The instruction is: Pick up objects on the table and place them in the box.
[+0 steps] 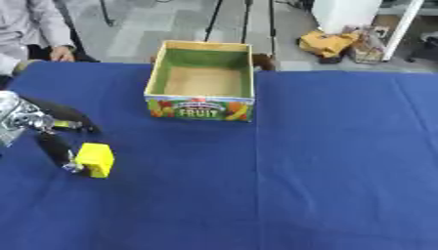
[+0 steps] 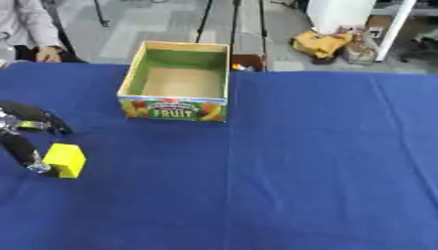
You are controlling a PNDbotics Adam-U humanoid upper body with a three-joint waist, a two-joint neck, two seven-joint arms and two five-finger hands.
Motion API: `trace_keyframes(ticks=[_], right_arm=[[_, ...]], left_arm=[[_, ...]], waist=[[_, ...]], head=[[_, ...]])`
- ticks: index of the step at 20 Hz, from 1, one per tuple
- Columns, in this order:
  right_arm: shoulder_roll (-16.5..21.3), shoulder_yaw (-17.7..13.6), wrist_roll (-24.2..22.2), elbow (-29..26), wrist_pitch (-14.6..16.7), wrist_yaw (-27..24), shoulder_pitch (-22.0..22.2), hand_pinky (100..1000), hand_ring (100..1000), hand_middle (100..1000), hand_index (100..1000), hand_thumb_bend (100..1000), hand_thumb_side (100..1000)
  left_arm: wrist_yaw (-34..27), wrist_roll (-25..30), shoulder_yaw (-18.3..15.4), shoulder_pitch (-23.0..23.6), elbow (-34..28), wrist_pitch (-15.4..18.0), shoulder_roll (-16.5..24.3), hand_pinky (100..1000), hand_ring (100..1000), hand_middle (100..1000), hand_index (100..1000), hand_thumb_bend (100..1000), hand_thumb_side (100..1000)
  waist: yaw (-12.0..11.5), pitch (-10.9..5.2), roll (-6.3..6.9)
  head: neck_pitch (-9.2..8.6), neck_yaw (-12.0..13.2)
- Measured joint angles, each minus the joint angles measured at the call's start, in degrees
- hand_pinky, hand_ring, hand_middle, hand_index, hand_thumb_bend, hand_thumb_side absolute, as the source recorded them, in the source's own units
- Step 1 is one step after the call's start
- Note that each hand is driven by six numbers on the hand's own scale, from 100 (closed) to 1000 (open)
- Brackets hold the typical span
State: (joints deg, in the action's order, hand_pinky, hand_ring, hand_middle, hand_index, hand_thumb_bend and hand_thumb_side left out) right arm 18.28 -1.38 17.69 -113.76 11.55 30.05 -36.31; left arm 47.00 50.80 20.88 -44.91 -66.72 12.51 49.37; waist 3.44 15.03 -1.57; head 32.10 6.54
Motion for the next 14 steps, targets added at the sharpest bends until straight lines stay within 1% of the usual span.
trace_keyframes(ticks=[6, 12, 14], right_arm=[[0.0, 0.0, 0.4, 0.0, -0.4, -0.2, 0.0, 770, 854, 746, 869, 100, 972], [-0.2, 0.0, 0.6, 0.0, -0.6, -0.2, 0.0, 770, 852, 744, 867, 100, 972], [-0.4, 0.0, 0.6, 0.0, -0.7, -0.2, 0.1, 769, 852, 743, 867, 100, 972]], left_arm=[[0.4, -0.2, 0.1, -0.2, -0.2, 0.3, -0.3, 796, 854, 851, 974, 592, 647], [0.4, -0.2, 0.4, 0.0, -2.7, 0.2, -0.4, 797, 845, 839, 965, 560, 660], [0.5, -0.1, 0.5, 0.1, -3.7, 0.2, -0.4, 798, 841, 827, 949, 551, 664]], waist=[[0.0, 0.0, -0.11], [-0.2, 0.05, -0.24], [-0.2, 0.05, -0.25]], head=[[0.0, 0.0], [0.0, 0.2], [0.0, 0.2]])
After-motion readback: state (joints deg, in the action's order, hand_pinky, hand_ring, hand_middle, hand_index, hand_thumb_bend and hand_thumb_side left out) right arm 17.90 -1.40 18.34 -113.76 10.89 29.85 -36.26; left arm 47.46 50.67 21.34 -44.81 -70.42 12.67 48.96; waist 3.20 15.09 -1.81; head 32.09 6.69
